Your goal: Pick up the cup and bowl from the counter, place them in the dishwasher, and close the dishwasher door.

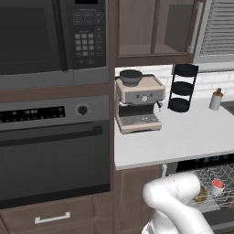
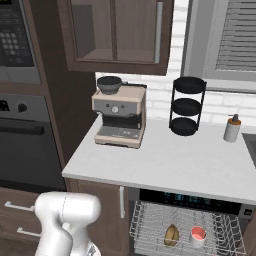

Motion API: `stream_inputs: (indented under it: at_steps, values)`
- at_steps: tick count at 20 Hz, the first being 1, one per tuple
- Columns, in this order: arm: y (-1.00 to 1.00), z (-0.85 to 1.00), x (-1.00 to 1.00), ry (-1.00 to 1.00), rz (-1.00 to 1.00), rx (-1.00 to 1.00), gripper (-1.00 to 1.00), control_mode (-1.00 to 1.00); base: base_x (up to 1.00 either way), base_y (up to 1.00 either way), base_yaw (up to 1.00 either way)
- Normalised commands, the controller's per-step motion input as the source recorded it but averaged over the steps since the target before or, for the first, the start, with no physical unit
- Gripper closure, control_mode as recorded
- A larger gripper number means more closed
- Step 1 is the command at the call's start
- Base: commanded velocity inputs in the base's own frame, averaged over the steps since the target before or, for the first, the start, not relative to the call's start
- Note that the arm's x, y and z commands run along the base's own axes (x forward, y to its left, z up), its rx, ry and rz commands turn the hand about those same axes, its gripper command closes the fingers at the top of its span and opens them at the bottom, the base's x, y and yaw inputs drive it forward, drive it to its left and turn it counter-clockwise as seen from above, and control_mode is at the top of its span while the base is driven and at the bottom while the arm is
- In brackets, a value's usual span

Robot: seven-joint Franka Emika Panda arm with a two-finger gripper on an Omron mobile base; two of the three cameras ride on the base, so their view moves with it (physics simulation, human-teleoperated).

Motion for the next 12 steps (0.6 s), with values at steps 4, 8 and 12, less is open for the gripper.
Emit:
stream_inputs:
  at_steps: [4, 8, 12]
  values:
    - [-0.07, -0.46, -0.03, 0.04, 0.0, 0.02, -1.0, -1.0, 0.0, 0.0, 0.0]
    - [-0.01, -0.25, -0.1, 0.09, 0.0, 0.0, -1.0, -1.0, 0.0, 0.0, 0.0]
    - [-0.09, -0.51, -0.02, 0.01, -0.01, 0.0, -1.0, -1.0, 0.0, 0.0, 0.0]
